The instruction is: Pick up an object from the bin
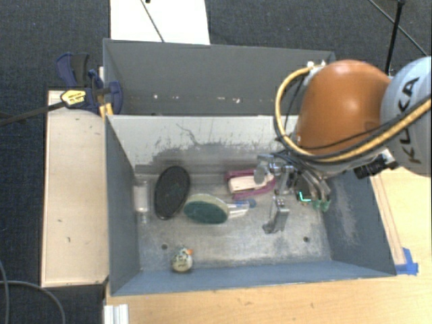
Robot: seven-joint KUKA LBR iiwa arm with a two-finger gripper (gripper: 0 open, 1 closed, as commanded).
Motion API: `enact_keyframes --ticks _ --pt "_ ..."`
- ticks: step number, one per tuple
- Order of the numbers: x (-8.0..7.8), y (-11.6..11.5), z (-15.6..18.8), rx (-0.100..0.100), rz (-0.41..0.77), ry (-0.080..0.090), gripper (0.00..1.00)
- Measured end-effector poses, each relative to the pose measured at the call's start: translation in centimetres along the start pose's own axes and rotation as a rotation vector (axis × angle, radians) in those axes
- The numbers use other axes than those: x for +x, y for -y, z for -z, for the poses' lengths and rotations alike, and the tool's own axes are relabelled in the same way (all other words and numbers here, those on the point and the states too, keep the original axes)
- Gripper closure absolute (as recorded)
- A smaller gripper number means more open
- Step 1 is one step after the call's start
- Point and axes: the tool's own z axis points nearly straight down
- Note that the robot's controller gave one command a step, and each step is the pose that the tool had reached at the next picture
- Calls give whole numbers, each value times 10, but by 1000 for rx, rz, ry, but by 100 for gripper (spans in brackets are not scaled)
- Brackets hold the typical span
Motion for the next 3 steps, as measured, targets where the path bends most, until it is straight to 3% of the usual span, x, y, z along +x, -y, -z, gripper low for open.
enact_keyframes --ticks 1,2,3 --pt "-67 -52 -179 -1 120 2 0" --pt "-67 -51 -175 -1 114 5 100" --pt "-48 -36 -28 -1 130 15 100"
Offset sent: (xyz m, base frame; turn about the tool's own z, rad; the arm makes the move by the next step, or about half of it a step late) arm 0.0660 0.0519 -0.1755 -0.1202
